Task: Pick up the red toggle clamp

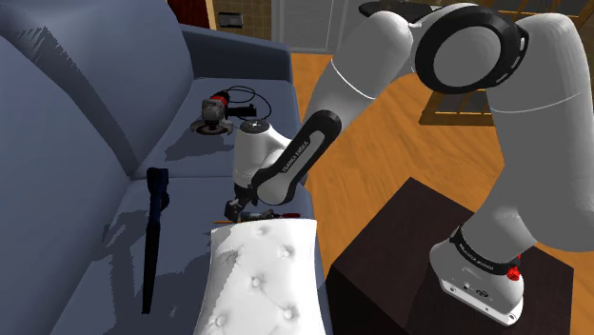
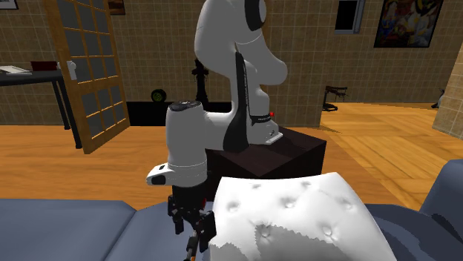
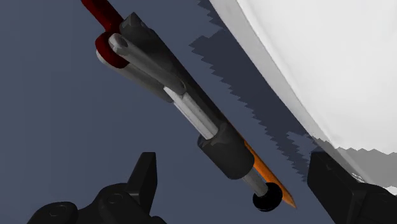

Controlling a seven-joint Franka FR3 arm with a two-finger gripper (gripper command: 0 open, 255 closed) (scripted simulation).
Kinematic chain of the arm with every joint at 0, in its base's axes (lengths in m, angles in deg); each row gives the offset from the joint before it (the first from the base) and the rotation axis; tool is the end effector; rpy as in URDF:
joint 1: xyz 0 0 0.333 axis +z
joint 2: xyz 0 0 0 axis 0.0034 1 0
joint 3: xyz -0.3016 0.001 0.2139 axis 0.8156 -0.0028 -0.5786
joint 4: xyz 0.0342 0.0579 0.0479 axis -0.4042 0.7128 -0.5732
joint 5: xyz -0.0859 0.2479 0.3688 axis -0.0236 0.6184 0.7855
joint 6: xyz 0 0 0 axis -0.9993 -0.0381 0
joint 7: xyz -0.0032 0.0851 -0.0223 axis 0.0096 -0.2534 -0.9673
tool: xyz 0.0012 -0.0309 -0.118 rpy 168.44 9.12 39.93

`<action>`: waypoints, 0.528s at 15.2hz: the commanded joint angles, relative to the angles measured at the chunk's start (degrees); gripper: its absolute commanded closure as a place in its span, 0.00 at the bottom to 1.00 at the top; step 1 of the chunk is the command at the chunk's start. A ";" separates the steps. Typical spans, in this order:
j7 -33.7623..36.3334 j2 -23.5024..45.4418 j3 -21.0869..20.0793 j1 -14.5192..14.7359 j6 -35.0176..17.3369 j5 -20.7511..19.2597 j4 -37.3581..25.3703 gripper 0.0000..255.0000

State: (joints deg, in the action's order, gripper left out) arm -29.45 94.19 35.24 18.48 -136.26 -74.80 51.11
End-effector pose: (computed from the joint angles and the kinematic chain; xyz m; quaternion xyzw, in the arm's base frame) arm 0.6044 0.3208 0.1069 -0.9935 -0.0836 -0.0547 0.0538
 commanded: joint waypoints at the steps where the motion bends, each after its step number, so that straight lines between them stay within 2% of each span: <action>1: 0.04 1.48 0.27 0.25 -0.93 -0.22 -0.43 0.00; 6: 0.12 3.32 0.67 0.57 -2.04 -0.41 -1.19 0.00; 7: 0.07 3.41 0.65 0.54 -1.80 -0.40 -1.51 1.00; 8: 0.17 3.22 0.65 0.62 -1.83 -0.40 -1.29 1.00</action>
State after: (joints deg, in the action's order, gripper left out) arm -29.34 97.36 35.92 18.99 -138.10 -75.18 49.68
